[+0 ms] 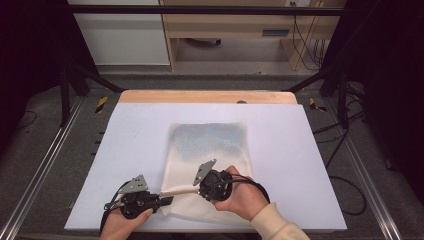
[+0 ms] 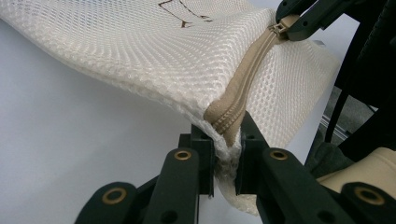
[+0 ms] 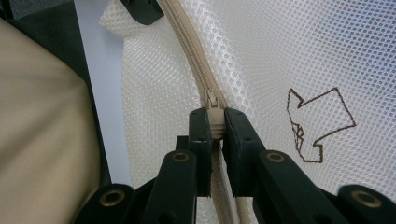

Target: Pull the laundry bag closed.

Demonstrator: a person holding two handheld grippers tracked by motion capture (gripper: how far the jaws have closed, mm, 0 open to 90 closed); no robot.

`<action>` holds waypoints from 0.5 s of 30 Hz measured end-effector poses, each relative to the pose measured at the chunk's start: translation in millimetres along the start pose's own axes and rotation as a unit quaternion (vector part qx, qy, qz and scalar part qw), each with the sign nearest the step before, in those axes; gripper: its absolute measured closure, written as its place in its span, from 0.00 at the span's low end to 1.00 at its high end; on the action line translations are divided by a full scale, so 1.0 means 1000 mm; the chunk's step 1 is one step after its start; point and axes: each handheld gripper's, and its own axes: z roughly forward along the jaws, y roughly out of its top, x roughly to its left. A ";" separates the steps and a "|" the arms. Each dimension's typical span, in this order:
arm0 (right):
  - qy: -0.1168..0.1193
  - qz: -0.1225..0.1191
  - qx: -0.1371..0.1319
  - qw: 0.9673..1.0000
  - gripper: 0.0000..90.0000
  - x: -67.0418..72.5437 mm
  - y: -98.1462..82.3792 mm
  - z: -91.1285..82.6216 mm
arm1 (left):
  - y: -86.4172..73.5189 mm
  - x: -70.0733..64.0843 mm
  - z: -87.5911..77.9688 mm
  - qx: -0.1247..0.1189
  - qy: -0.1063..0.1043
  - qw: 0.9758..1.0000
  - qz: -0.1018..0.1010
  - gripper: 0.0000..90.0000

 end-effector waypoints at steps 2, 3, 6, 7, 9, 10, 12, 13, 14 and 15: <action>0.000 0.000 0.000 1.000 0.91 0.000 0.000 0.000 | 0.000 0.000 0.000 0.001 -0.001 1.000 0.001 0.90; 0.001 -0.002 0.000 1.000 0.91 -0.001 -0.001 0.000 | 0.000 0.000 0.001 0.001 -0.001 1.000 0.001 0.90; 0.002 -0.001 0.001 1.000 0.91 -0.001 -0.001 0.000 | 0.000 -0.001 0.001 0.002 -0.002 1.000 0.002 0.90; 0.002 -0.001 0.002 1.000 0.91 -0.001 -0.001 0.000 | 0.000 -0.001 0.002 0.002 -0.003 1.000 0.002 0.90; 0.001 0.001 0.002 1.000 0.91 -0.001 -0.002 0.000 | 0.000 -0.001 0.002 0.003 -0.003 1.000 0.002 0.90; 0.001 0.000 0.002 1.000 0.91 -0.001 -0.002 0.000 | -0.001 -0.002 0.002 0.003 -0.003 1.000 0.002 0.90; 0.001 -0.001 0.004 1.000 0.91 -0.001 -0.002 0.000 | -0.001 -0.002 0.004 0.005 -0.004 1.000 0.002 0.90; 0.001 -0.001 0.005 1.000 0.91 -0.001 -0.002 0.000 | -0.001 -0.003 0.004 0.007 -0.004 1.000 0.003 0.90; 0.001 0.000 0.005 1.000 0.91 -0.001 -0.002 -0.001 | -0.001 -0.003 0.004 0.007 -0.004 1.000 0.003 0.90; 0.001 -0.002 0.006 1.000 0.91 -0.002 -0.003 -0.001 | -0.001 -0.003 0.005 0.007 -0.006 1.000 0.002 0.90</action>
